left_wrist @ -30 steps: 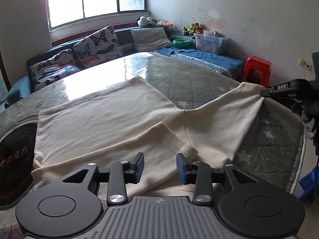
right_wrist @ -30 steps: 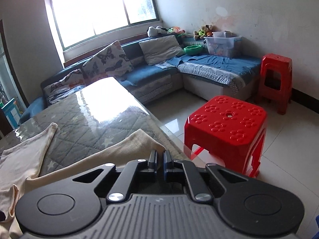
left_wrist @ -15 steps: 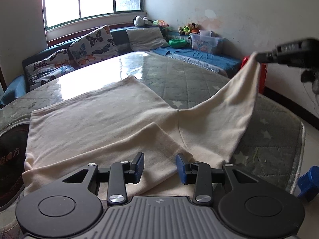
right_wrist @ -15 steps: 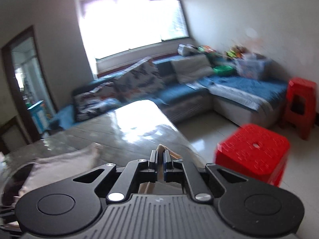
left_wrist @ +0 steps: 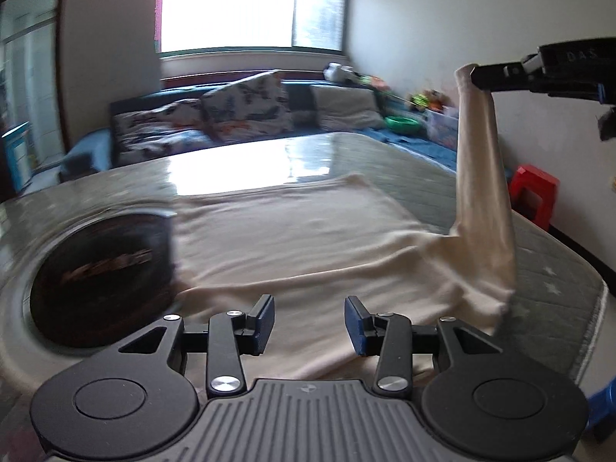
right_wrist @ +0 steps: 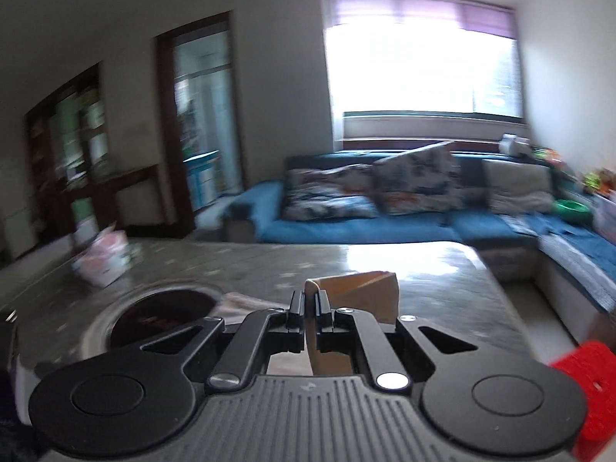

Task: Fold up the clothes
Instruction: 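Grasp the sweatshirt side with the right tool and lift it over the body, then lay the lifted side onto the sweatshirt and open the right tool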

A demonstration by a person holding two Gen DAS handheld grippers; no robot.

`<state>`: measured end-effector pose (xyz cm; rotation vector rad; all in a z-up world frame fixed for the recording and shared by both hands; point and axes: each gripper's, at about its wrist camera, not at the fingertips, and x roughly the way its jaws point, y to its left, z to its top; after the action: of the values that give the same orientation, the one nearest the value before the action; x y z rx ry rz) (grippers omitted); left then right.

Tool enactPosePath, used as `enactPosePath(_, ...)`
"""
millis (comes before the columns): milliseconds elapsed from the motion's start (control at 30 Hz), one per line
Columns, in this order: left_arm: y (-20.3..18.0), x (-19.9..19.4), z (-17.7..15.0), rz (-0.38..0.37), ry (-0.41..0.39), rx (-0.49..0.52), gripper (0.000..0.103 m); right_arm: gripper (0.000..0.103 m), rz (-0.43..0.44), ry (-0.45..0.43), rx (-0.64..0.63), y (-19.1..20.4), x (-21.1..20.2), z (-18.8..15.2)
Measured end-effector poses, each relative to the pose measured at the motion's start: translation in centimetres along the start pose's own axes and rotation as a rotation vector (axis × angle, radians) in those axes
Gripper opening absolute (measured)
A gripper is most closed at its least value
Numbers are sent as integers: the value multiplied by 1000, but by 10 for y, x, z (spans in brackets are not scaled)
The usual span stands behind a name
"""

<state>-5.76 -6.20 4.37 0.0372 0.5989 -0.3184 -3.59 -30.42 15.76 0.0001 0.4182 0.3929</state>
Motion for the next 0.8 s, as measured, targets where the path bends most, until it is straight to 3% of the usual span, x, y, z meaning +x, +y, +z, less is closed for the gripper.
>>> enactPosePath(200,40,-18,-18,76,1,-88,44,4,139,99,-116,70,42,-11)
enactPosePath(367,55,-26,-30,109,15,-125,44,4,240,223,-194,116,78,-36)
enactPosePath(500,57,-27,-30,115,18,-135,44,8,317,305,-243,141,82,-60)
enactPosePath(600,52,-27,-28,103,9,-122,44,10,324,302,-248,139,70,-66)
enactPosePath(800,33,-21,-18,52,-5,-67,40,17,217,338,-173,91,52,-81)
